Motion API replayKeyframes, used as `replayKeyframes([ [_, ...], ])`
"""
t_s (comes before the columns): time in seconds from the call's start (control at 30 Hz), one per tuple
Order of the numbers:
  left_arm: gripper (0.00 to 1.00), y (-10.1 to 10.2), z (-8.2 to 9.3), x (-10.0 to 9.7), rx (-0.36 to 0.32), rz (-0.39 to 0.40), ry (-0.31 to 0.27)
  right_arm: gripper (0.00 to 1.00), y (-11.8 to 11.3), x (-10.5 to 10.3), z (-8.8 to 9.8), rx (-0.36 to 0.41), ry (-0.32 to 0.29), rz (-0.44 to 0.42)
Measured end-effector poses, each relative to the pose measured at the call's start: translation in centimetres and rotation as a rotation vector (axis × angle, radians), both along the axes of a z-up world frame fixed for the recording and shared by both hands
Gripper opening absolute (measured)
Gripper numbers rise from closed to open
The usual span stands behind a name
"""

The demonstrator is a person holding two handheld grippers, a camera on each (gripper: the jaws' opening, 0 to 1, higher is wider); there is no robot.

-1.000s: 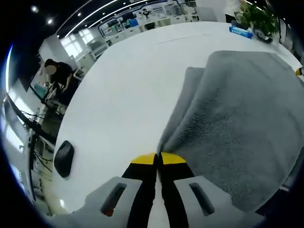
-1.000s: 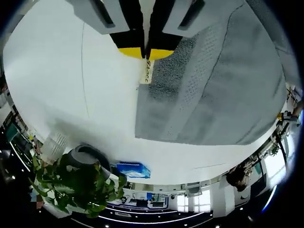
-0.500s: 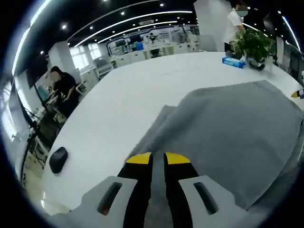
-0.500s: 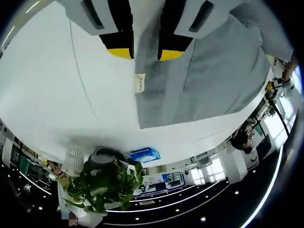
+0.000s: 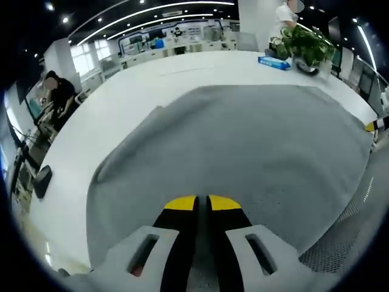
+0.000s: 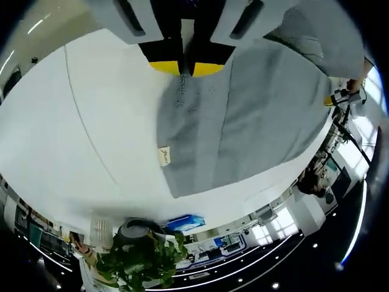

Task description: Open the folded towel by lifting each exposed corner and separating the folded layers until the towel lies flat within the target outline without major curled edges

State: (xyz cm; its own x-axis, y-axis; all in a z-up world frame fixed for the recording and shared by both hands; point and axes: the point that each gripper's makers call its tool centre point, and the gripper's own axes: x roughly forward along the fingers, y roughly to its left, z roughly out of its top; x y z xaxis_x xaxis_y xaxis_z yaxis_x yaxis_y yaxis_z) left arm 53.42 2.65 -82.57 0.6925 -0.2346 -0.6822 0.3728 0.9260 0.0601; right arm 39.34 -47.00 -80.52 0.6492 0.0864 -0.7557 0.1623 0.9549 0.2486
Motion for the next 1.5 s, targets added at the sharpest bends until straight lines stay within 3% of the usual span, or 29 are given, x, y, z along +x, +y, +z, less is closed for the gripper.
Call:
replayKeyframes([
  [0.23, 0.02, -0.4, -0.1, 0.1, 0.076, -0.057, -0.052, 0.01, 3.0, 5.5, 3.1, -0.053, -0.101, 0.137],
  [0.3, 0.02, -0.2, -0.2, 0.2, 0.08, -0.056, -0.052, 0.01, 4.0, 7.3, 2.6, -0.068, -0.104, 0.204],
  [0.47, 0.02, 0.1, -0.3, 0.2, 0.049, -0.048, -0.053, 0.01, 7.2, 10.0, 0.3, -0.143, -0.031, 0.368],
  [0.67, 0.02, 0.0, -0.3, 0.2, 0.05, -0.054, -0.049, 0.01, 8.5, 11.1, -1.7, -0.176, 0.012, 0.439],
  [0.97, 0.02, 0.0, -0.4, 0.1, 0.028, -0.042, -0.038, 0.05, 8.7, 10.8, -1.6, -0.154, -0.017, 0.444],
  [1.1, 0.02, 0.0, -0.4, 0.2, 0.03, -0.046, -0.035, 0.11, 7.6, 10.6, 0.2, -0.091, -0.087, 0.34],
  [1.27, 0.02, -0.1, -0.4, 0.2, 0.022, -0.045, -0.03, 0.11, 4.7, 9.3, 0.3, -0.101, -0.075, 0.259],
  [1.37, 0.02, -0.1, -0.3, 0.3, 0.019, -0.046, -0.012, 0.11, 4.8, 8.4, -0.5, 0.015, -0.035, 0.205],
  [1.5, 0.02, -0.2, -0.3, 0.2, 0.039, -0.068, 0.008, 0.1, 6.4, 8.8, -0.3, 0.111, -0.063, 0.202],
])
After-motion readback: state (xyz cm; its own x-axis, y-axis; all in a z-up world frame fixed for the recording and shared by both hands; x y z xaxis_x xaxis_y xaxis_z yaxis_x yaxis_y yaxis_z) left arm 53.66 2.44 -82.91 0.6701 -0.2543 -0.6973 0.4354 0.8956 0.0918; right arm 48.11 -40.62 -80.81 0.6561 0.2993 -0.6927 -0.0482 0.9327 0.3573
